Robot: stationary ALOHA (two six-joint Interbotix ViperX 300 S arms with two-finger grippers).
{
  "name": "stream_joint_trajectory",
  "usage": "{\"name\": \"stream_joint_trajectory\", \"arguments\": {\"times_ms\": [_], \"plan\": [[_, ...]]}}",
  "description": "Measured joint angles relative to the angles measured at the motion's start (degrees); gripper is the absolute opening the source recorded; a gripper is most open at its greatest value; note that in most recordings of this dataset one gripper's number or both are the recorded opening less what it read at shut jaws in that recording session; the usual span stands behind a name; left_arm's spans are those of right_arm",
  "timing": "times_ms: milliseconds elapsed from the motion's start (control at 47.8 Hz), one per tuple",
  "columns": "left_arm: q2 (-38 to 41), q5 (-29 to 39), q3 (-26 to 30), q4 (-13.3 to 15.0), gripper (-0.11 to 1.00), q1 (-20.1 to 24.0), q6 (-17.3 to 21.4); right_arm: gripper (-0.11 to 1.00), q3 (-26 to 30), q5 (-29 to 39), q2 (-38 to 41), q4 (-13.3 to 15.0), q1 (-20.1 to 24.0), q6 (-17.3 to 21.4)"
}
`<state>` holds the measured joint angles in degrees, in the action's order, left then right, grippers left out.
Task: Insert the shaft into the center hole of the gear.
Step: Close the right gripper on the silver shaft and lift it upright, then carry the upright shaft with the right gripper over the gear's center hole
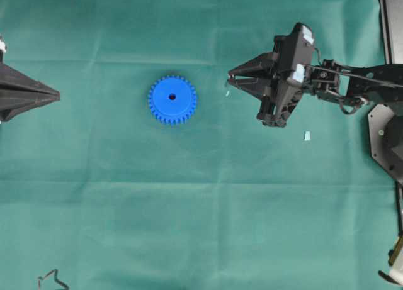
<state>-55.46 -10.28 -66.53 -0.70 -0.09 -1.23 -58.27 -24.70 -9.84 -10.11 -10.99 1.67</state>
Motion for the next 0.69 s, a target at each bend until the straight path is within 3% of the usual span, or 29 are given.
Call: {"name": "stream_joint_trajectory", "arguments": {"times_ms": [335,690], "plan": [[0.00,0.00,0.00,0.09,0.00,0.09,0.00,0.17,3.52,1.85,0.44,0.09,0.97,-0.09],[0.00,0.18,0.00,0.00,0.00,0.09,0.00,0.17,16.79,5.80,10.72,0.62,3.08,-0.35]]}}
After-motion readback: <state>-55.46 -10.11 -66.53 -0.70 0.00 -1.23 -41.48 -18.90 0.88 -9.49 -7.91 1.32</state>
